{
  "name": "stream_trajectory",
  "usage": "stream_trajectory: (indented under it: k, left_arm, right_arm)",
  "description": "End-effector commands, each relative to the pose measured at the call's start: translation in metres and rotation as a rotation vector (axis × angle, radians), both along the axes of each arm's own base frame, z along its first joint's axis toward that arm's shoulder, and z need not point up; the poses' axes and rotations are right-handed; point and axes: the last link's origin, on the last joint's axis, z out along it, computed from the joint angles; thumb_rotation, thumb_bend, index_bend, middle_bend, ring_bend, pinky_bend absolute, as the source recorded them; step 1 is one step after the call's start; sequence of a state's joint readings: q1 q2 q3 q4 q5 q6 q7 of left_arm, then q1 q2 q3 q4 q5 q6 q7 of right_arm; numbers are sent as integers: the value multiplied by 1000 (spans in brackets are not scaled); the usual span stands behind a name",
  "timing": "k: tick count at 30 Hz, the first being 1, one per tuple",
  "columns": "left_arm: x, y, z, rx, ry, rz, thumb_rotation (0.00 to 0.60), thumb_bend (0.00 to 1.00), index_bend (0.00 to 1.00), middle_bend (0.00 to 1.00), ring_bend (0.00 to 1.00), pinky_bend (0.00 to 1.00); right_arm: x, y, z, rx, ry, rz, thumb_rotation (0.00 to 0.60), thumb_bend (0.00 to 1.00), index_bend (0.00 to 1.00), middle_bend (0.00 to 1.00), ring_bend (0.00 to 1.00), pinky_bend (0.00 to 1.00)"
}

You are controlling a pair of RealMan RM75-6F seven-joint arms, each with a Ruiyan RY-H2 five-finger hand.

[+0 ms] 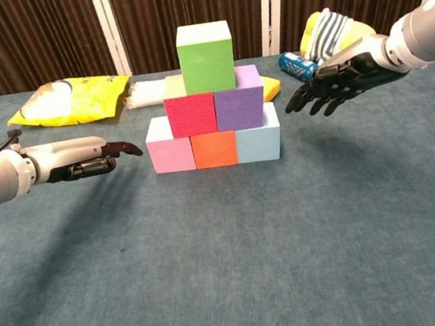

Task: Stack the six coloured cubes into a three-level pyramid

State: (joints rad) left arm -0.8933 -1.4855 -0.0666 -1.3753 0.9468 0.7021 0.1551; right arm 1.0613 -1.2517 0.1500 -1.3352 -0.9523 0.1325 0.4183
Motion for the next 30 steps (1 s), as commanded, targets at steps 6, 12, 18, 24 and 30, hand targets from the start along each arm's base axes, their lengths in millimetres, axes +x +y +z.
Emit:
stream_trajectory:
  k: [6, 12, 18, 24, 30]
  left_arm:
    - [0, 1, -4, -5, 1, 5, 2, 846, 76, 0, 0, 0]
    - [3, 2, -7, -13, 3, -6, 1, 845, 77, 0, 0, 0]
    - [5, 4, -8, -13, 10, -13, 3, 846, 77, 0, 0, 0]
    - [6, 5, -9, -18, 11, -16, 1, 844, 77, 0, 0, 0]
    - [9, 6, -11, -24, 14, -23, 1, 844, 82, 0, 0, 0]
  right_arm:
    - [-2, -2, -5, 0, 17, 1, 0, 1000, 201, 0, 0, 0]
    - [1, -1, -9, -2, 13, 4, 0, 1000, 188, 0, 0, 0]
    - [3, -2, -11, -6, 13, 5, 0, 1000, 182, 0, 0, 0]
    - [5, -2, -13, -9, 10, 4, 0, 1000, 180, 0, 0, 0]
    - [8, -1, -15, -8, 8, 8, 0, 1000, 179, 0, 0, 0]
